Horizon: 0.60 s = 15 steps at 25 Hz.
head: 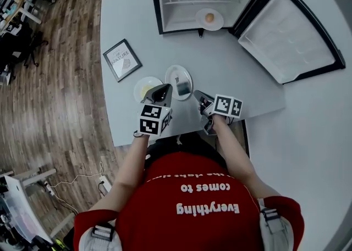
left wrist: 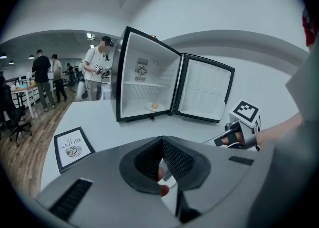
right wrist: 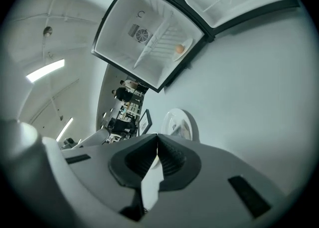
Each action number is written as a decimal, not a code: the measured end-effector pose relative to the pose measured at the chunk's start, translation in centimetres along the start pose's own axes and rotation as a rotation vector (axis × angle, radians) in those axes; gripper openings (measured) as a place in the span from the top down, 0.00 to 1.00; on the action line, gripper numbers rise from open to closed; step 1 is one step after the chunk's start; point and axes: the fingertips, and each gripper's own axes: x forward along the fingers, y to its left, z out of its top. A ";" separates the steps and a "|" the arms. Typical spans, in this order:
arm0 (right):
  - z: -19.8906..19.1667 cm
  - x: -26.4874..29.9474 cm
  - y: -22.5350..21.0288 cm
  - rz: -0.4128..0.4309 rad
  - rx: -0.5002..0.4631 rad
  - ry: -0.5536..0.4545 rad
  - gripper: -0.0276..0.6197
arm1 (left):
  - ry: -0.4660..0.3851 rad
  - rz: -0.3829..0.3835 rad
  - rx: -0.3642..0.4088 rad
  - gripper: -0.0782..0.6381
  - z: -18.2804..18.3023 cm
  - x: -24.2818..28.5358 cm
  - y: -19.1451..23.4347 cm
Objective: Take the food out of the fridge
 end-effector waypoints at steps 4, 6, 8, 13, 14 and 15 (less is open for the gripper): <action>0.1 -0.9 -0.6 0.035 0.010 -0.004 0.93 | 0.010 -0.007 0.014 0.88 0.3 1.3 -1.5; 0.5 -1.4 -1.4 0.031 0.028 -0.007 0.93 | 0.023 -0.020 0.030 0.88 0.3 2.1 -2.4; 1.1 -1.9 -2.5 0.017 0.052 -0.011 0.93 | 0.031 -0.032 0.039 0.88 0.5 2.9 -3.4; 3.4 -3.1 -4.8 0.027 0.081 -0.037 0.93 | 0.041 -0.055 0.042 0.88 0.5 5.2 -5.9; 4.0 -3.2 -5.0 0.039 0.084 -0.039 0.93 | 0.045 -0.059 0.042 0.88 0.4 5.8 -6.3; 4.6 -3.2 -5.3 0.051 0.087 -0.041 0.93 | 0.049 -0.064 0.040 0.88 0.3 6.3 -6.8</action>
